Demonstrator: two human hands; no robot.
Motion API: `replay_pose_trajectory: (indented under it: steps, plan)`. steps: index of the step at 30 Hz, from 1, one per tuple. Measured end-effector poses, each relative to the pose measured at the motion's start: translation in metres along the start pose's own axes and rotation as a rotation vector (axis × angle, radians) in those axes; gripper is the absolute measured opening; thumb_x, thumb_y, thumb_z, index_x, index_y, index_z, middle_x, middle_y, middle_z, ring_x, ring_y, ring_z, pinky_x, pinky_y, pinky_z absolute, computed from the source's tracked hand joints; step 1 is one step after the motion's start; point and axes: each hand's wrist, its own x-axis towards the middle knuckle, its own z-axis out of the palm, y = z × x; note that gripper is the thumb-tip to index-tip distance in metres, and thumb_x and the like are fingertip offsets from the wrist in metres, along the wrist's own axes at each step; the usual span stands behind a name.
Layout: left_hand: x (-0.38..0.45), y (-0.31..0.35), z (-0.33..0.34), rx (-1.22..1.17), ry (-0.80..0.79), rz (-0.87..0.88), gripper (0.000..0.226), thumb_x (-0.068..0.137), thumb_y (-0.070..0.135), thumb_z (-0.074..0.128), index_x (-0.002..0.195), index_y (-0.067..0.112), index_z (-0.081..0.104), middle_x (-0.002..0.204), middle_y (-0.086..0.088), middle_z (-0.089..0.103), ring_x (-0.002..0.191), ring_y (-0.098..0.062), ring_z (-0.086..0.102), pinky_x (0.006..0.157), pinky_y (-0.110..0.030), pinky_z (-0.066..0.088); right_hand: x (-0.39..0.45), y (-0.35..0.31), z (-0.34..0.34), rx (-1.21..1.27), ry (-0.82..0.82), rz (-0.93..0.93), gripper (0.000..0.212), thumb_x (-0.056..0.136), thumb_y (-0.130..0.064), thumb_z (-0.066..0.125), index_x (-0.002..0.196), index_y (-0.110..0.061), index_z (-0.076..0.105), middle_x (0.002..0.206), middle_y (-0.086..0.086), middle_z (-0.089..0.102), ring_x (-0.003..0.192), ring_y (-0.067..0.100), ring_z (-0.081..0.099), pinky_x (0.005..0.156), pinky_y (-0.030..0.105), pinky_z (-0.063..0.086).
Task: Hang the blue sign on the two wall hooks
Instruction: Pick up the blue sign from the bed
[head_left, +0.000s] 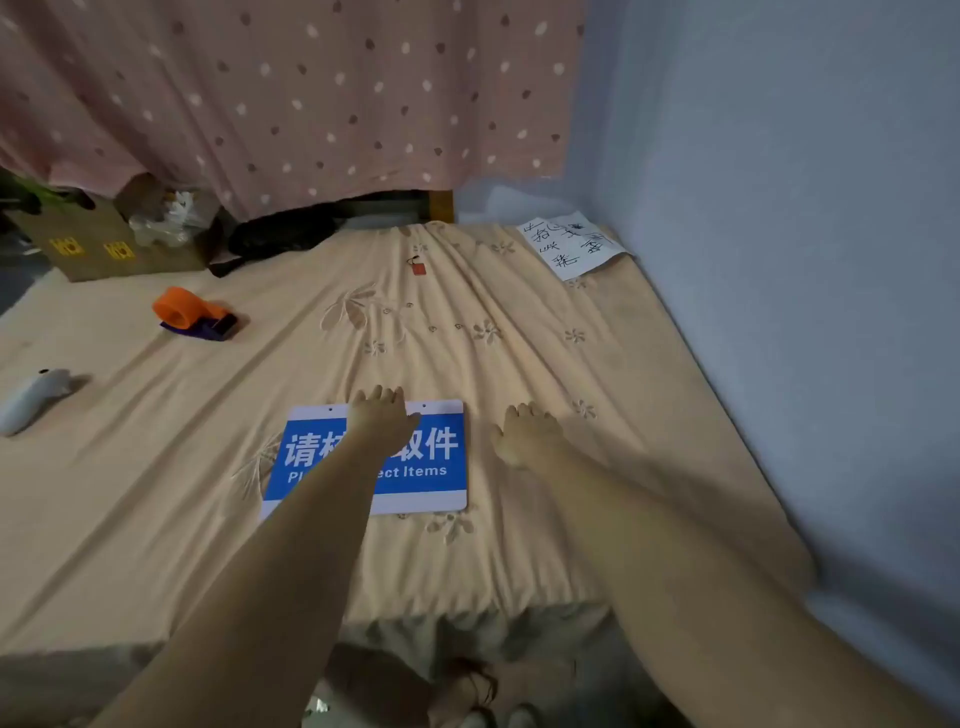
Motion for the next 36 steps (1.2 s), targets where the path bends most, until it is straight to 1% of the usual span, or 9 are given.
replay_pose_trajectory:
  steps: [7, 14, 17, 20, 23, 26, 30, 33, 36]
  plan:
    - [-0.015, -0.002, 0.03, 0.011, -0.153, -0.018, 0.064, 0.098, 0.042, 0.017, 0.149, 0.004, 0.005, 0.158, -0.01, 0.015, 0.147, -0.023, 0.01, 0.119, -0.041, 0.011, -0.003, -0.006, 0.028, 0.009, -0.089, -0.009, 0.053, 0.098, -0.033, 0.026, 0.141, -0.003, 0.03, 0.147, 0.014, 0.035, 0.134, 0.026, 0.033, 0.109, 0.039, 0.03]
    - [-0.018, -0.002, 0.053, 0.016, -0.17, -0.003, 0.065, 0.098, 0.043, 0.017, 0.149, 0.005, 0.007, 0.158, -0.009, 0.018, 0.146, -0.022, 0.015, 0.118, -0.04, 0.013, -0.009, -0.006, 0.049, 0.025, -0.134, 0.01, 0.051, 0.099, -0.03, 0.027, 0.14, 0.001, 0.031, 0.146, 0.018, 0.035, 0.134, 0.03, 0.033, 0.111, 0.04, 0.027]
    - [-0.016, -0.008, 0.059, -0.009, -0.17, -0.018, 0.065, 0.098, 0.044, 0.019, 0.148, 0.005, 0.011, 0.157, -0.009, 0.02, 0.146, -0.023, 0.016, 0.118, -0.04, 0.013, -0.009, -0.005, 0.052, 0.041, -0.097, 0.042, 0.047, 0.098, -0.029, 0.031, 0.134, 0.0, 0.039, 0.14, 0.019, 0.041, 0.127, 0.031, 0.04, 0.106, 0.039, 0.032]
    - [-0.015, -0.014, 0.065, -0.025, -0.172, -0.068, 0.062, 0.097, 0.045, 0.022, 0.145, 0.006, 0.021, 0.151, -0.01, 0.031, 0.141, -0.024, 0.028, 0.114, -0.041, 0.021, -0.008, -0.006, 0.053, 0.149, -0.071, 0.084, 0.041, 0.096, -0.026, 0.035, 0.127, -0.001, 0.045, 0.132, 0.019, 0.047, 0.12, 0.033, 0.047, 0.098, 0.039, 0.038]
    - [-0.019, -0.019, 0.065, -0.109, -0.132, -0.205, 0.051, 0.097, 0.038, 0.026, 0.136, 0.008, 0.036, 0.14, -0.011, 0.044, 0.128, -0.027, 0.043, 0.103, -0.041, 0.034, -0.005, -0.009, 0.054, 0.318, -0.082, 0.118, 0.037, 0.094, -0.022, 0.038, 0.124, -0.001, 0.045, 0.127, 0.017, 0.052, 0.115, 0.033, 0.052, 0.089, 0.035, 0.043]
    - [-0.023, -0.029, 0.064, -0.224, -0.072, -0.332, 0.046, 0.097, 0.036, 0.03, 0.13, 0.006, 0.04, 0.133, -0.012, 0.048, 0.121, -0.03, 0.048, 0.09, -0.042, 0.042, 0.0, -0.014, 0.054, 0.46, -0.117, 0.145, 0.036, 0.095, -0.021, 0.039, 0.124, 0.0, 0.044, 0.125, 0.016, 0.055, 0.11, 0.032, 0.056, 0.084, 0.033, 0.044]
    - [-0.024, -0.057, 0.071, -0.33, -0.007, -0.429, 0.044, 0.096, 0.032, 0.038, 0.128, 0.002, 0.041, 0.134, -0.018, 0.047, 0.123, -0.034, 0.045, 0.092, -0.042, 0.041, 0.007, -0.021, 0.059, 0.608, -0.168, 0.192, 0.034, 0.094, -0.02, 0.041, 0.12, 0.0, 0.047, 0.109, 0.016, 0.059, 0.085, 0.027, 0.056, 0.074, 0.032, 0.046]
    - [-0.023, -0.08, 0.077, -0.363, 0.03, -0.466, 0.047, 0.094, 0.034, 0.041, 0.126, -0.001, 0.043, 0.131, -0.023, 0.048, 0.122, -0.038, 0.046, 0.097, -0.043, 0.04, 0.015, -0.027, 0.064, 0.659, -0.165, 0.198, 0.03, 0.093, -0.019, 0.043, 0.115, 0.0, 0.049, 0.098, 0.013, 0.058, 0.08, 0.026, 0.055, 0.073, 0.034, 0.047]
    - [-0.019, -0.1, 0.083, -0.411, 0.036, -0.47, 0.046, 0.094, 0.033, 0.04, 0.126, 0.0, 0.043, 0.129, -0.023, 0.05, 0.119, -0.038, 0.049, 0.095, -0.044, 0.041, 0.018, -0.032, 0.066, 0.672, -0.178, 0.209, 0.031, 0.093, -0.019, 0.045, 0.116, 0.001, 0.049, 0.091, 0.009, 0.053, 0.078, 0.025, 0.053, 0.068, 0.031, 0.042]
